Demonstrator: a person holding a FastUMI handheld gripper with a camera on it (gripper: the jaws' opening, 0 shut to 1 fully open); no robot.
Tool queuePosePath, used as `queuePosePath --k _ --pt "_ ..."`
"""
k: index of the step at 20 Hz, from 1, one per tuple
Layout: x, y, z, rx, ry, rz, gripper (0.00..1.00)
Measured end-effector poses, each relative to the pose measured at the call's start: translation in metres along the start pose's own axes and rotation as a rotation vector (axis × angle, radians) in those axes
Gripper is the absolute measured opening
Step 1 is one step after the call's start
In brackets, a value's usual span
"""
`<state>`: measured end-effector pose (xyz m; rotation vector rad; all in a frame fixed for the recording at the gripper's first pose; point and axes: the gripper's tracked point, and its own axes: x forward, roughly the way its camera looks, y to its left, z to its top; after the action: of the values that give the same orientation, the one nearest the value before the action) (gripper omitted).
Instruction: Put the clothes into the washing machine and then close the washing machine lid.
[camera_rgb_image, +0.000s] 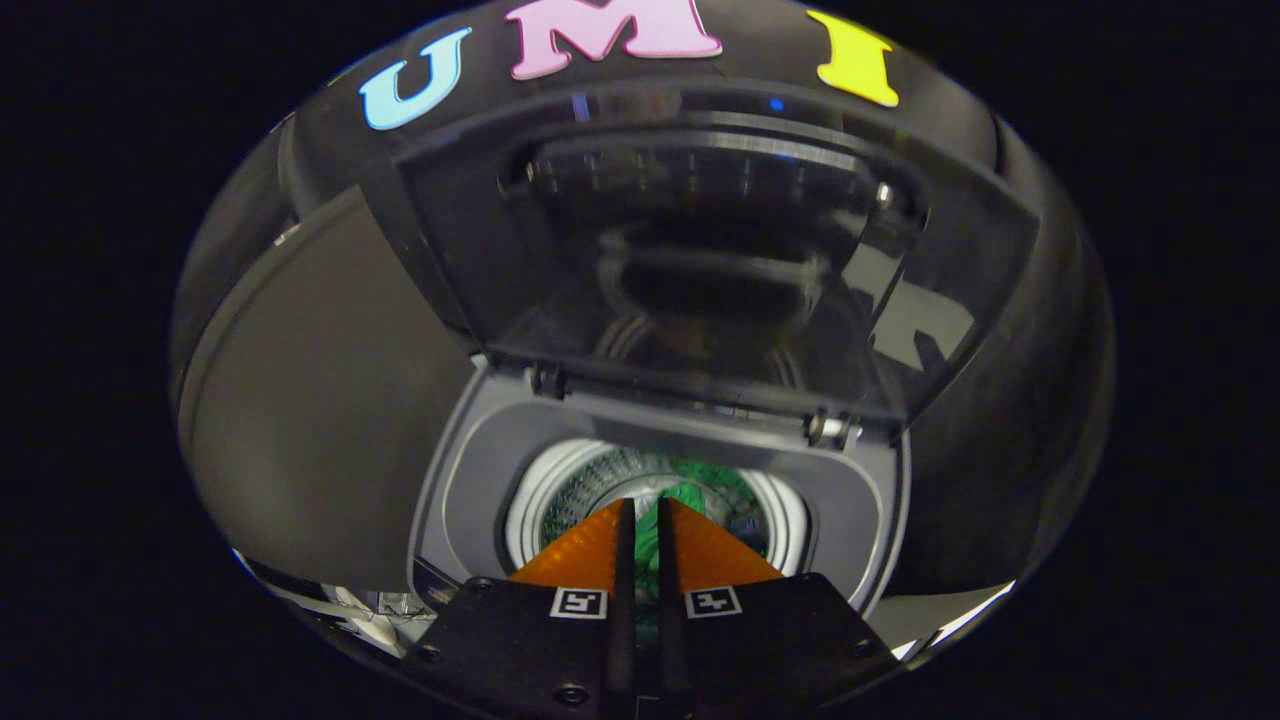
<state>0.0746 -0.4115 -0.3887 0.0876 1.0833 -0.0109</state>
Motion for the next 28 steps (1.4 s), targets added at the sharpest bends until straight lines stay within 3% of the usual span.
queuePosePath --k 1,8,18,22,27,28 --pt "0.009 -0.001 -0.014 0.025 0.048 -0.010 0.07" --pt "0.047 -0.001 -0.055 0.123 0.212 -0.043 0.06" --pt "0.055 -0.017 -0.071 0.145 0.256 -0.110 0.06" --pt "0.052 -0.006 -0.067 0.290 0.211 -0.064 0.96" --pt "0.037 -0.024 -0.052 0.211 0.110 -0.128 1.00" --pt "0.031 -0.017 -0.049 0.213 0.100 -0.095 1.00"
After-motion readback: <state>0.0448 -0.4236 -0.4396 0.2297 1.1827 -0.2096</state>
